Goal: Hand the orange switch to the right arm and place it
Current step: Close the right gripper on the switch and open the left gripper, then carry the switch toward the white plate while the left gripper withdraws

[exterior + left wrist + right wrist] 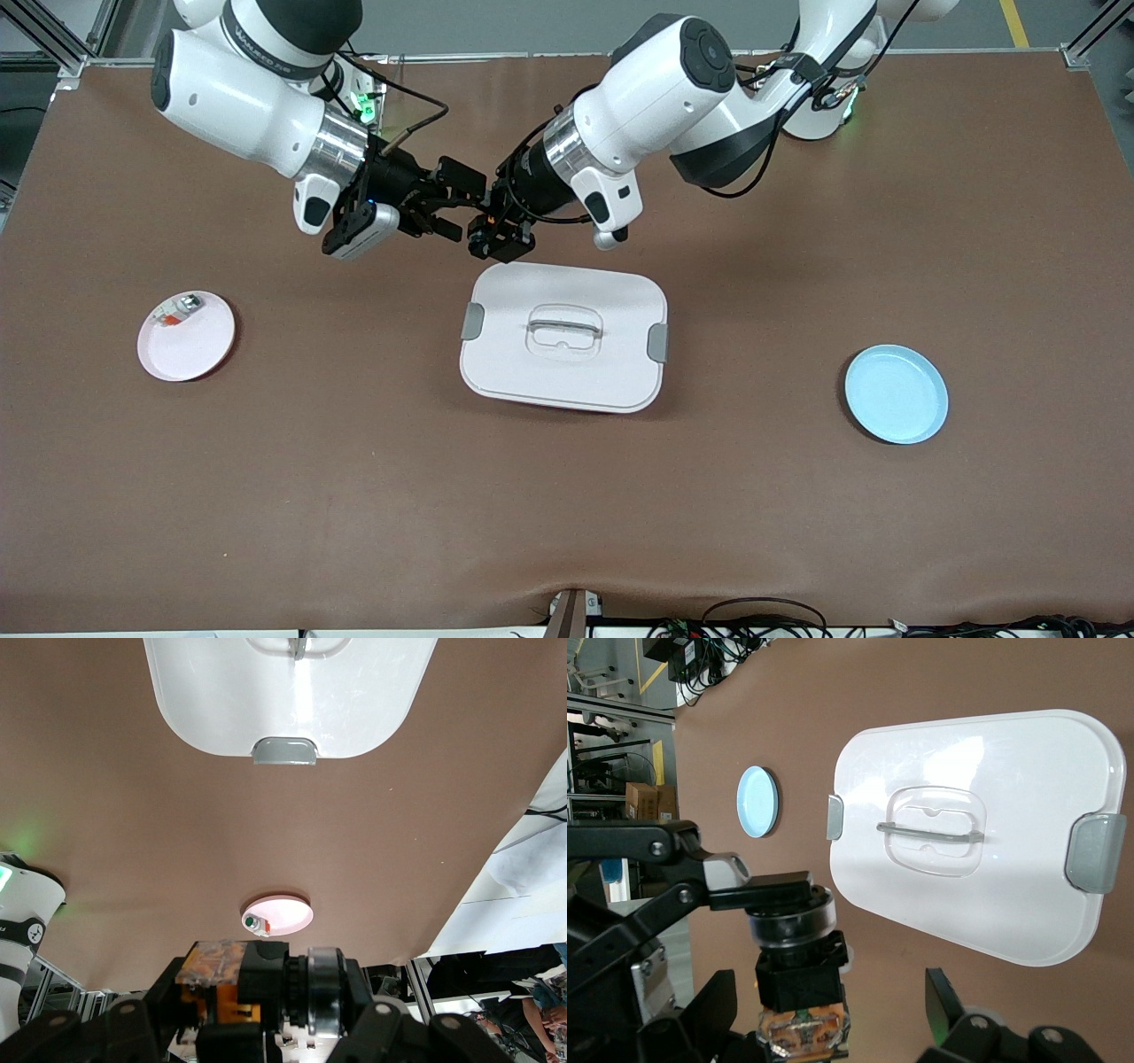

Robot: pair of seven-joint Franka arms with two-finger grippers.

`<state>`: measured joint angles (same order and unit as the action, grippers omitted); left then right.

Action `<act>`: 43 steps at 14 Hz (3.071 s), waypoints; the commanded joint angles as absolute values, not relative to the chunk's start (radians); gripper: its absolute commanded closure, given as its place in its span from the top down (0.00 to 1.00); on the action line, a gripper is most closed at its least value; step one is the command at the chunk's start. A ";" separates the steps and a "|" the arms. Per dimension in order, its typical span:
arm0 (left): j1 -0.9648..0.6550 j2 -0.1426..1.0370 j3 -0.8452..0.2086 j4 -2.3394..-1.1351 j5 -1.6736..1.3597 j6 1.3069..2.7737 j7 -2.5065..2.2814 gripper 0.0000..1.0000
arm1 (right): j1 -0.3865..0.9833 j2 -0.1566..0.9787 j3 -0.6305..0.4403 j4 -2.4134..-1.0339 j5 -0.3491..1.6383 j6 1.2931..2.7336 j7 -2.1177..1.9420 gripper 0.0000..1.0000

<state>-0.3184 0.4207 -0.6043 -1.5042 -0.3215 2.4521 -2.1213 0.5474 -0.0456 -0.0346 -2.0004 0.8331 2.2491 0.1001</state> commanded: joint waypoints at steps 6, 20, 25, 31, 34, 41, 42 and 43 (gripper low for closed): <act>-0.328 0.423 -0.604 -1.482 -0.330 2.461 -2.123 0.19 | 0.577 -0.041 -0.044 -1.994 0.851 2.264 0.094 0.00; -0.302 0.367 -0.595 -1.482 -0.322 2.448 -2.089 1.00 | 0.531 -0.018 -0.054 -1.954 0.809 2.208 -0.096 0.00; -0.216 0.312 -0.598 -1.482 -0.322 2.324 -2.089 1.00 | 0.440 0.046 -0.054 -1.786 0.517 1.972 -0.158 0.00; -0.169 0.241 -0.598 -1.477 -0.149 2.088 -1.883 1.00 | 0.310 0.063 -0.055 -1.775 0.387 1.840 -0.520 0.00; -0.100 0.210 -0.597 -1.463 -0.144 1.930 -1.580 1.00 | 0.250 0.060 -0.055 -1.773 0.278 1.777 -0.642 0.00; 0.024 0.155 -0.598 -1.445 -0.006 1.712 -0.986 1.00 | 0.065 0.055 -0.055 -1.784 0.147 1.735 -1.055 0.00; 0.053 0.155 -0.598 -1.443 -0.005 1.692 -0.892 1.00 | 0.042 0.055 -0.055 -1.789 0.128 1.736 -1.099 0.00; 0.087 0.153 -0.597 -1.439 -0.005 1.678 -0.794 1.00 | 0.028 0.055 -0.055 -1.793 0.108 1.741 -1.139 0.00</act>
<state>0.0266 0.1643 -0.5922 -1.4442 -0.0168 1.7189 -0.9439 0.0696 0.0568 -0.0726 -1.7930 0.1494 1.7481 -1.0630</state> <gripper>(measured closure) 0.000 0.590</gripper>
